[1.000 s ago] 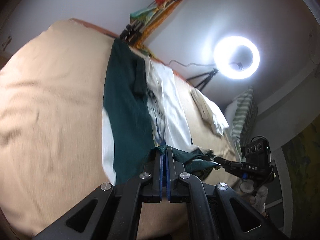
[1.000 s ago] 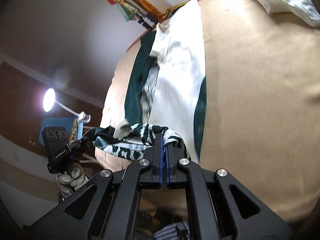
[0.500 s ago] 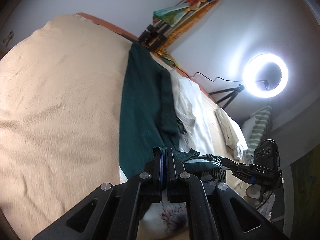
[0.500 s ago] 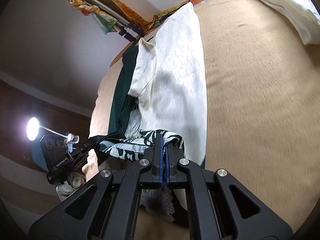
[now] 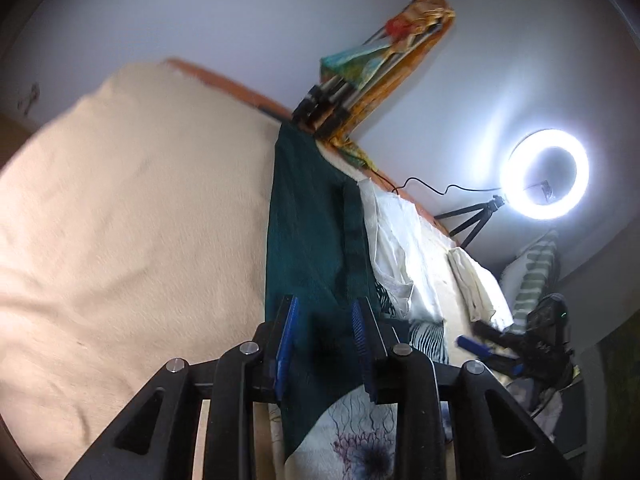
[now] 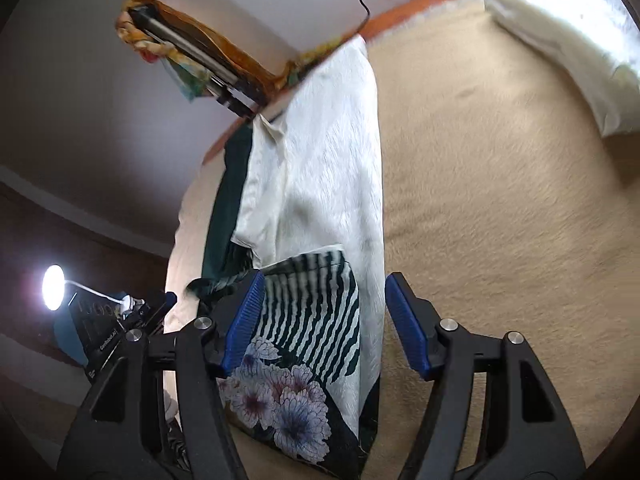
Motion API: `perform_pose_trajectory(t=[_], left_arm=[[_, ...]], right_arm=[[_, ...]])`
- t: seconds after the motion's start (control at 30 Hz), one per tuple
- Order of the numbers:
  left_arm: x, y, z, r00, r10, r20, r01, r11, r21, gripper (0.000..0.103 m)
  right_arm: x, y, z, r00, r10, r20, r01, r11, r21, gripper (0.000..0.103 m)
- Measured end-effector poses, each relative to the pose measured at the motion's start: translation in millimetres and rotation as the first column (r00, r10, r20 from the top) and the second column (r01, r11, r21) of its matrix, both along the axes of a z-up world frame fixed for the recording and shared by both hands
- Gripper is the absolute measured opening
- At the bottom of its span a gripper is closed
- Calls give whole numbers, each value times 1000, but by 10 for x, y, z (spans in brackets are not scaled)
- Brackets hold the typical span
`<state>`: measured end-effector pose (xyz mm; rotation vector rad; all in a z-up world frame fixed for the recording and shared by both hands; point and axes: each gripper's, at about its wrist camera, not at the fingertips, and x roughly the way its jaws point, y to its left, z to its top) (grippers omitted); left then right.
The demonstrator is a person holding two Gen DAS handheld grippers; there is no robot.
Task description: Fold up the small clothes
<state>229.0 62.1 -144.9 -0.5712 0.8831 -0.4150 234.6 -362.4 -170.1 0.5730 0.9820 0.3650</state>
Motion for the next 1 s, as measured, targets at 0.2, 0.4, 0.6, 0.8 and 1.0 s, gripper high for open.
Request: perform_pose_trajectory(t=[0.2, 0.4, 0.6, 0.8, 1.0], left_arm=[[-62, -54, 105, 999, -25, 37, 23, 999, 48, 26], [54, -147, 166, 999, -46, 25, 43, 995, 88, 27], [470, -257, 221, 998, -60, 30, 54, 981, 188, 28], [1031, -288, 55, 999, -54, 0, 53, 970, 237, 35], [1566, -335, -109, 998, -63, -24, 67, 966, 249, 43]], right_arm=[[-129, 99, 175, 997, 37, 72, -31, 996, -87, 56], [-95, 227, 208, 996, 56, 71, -41, 980, -197, 56], [161, 133, 257, 995, 36, 88, -11, 961, -275, 56], [625, 23, 182, 997, 28, 79, 1, 939, -344, 56], [1185, -12, 66, 997, 53, 61, -33, 957, -290, 56]])
